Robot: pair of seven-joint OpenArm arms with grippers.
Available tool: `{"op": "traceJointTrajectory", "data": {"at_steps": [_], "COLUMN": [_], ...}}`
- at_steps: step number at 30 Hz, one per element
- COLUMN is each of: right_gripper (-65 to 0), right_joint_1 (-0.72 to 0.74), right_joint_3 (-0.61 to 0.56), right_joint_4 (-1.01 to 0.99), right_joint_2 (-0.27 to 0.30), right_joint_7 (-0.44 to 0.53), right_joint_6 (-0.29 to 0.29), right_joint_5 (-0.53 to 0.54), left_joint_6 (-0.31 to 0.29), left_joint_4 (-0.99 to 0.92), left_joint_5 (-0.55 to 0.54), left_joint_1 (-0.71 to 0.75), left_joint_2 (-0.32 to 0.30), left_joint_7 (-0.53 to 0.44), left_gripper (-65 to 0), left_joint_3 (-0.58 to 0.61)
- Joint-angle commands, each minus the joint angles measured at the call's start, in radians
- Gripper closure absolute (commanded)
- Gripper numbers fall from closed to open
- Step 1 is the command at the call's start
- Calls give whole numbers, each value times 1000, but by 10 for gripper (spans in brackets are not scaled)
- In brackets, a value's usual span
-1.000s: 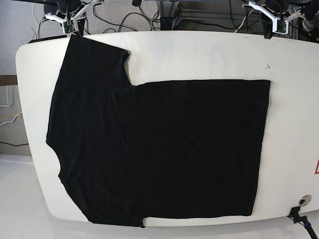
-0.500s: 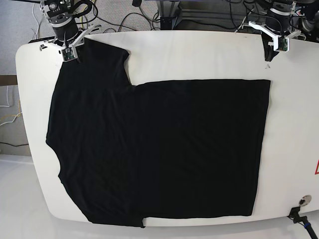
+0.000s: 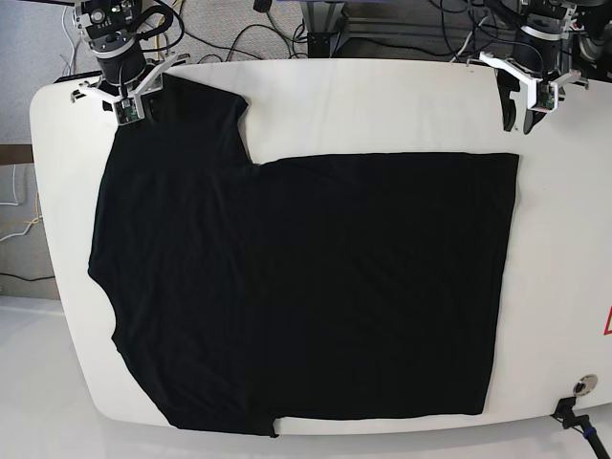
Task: Fold the T-shirt properly
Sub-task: 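Lower both grippers toward the shirt's shoulder edge corners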
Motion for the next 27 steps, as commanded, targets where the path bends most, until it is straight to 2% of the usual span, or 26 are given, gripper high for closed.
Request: {"op": "traceJointTrajectory", "data": {"at_steps": [1, 5, 12, 13, 15, 21, 27], "right_gripper": [-211, -287, -323, -322, -320, -313, -286], "right_joint_1": [0, 14, 74, 65, 66, 78, 85], "right_joint_3": [37, 123, 254, 250, 281, 348, 349], "right_joint_4": [21, 25, -6, 5, 7, 5, 3], "right_joint_2": [2, -25, -66, -57, -39, -4, 24], "right_joint_7": [21, 10, -62, -48, -59, -106, -134], "right_joint_6": [-9, -13, -10, 39, 68, 98, 221], "right_joint_5": [3, 5, 21, 19, 40, 88, 98], "left_joint_6": [4, -3, 1, -10, -9, -6, -6], "left_joint_4": [15, 6, -9, -1, -4, -5, -53], "left_joint_5": [-7, -21, -48, -45, -43, -42, -47], "left_joint_1": [-1, -42, -107, -102, -104, -121, -175], "left_joint_2": [-10, -18, -24, -26, -26, -28, -28], "left_joint_7": [-32, -28, -38, -42, -37, -48, -21], "left_gripper": [-171, -201, -219, -215, -216, -222, -217], "left_joint_3": [-8, -10, -6, -4, -8, -13, -29]}}
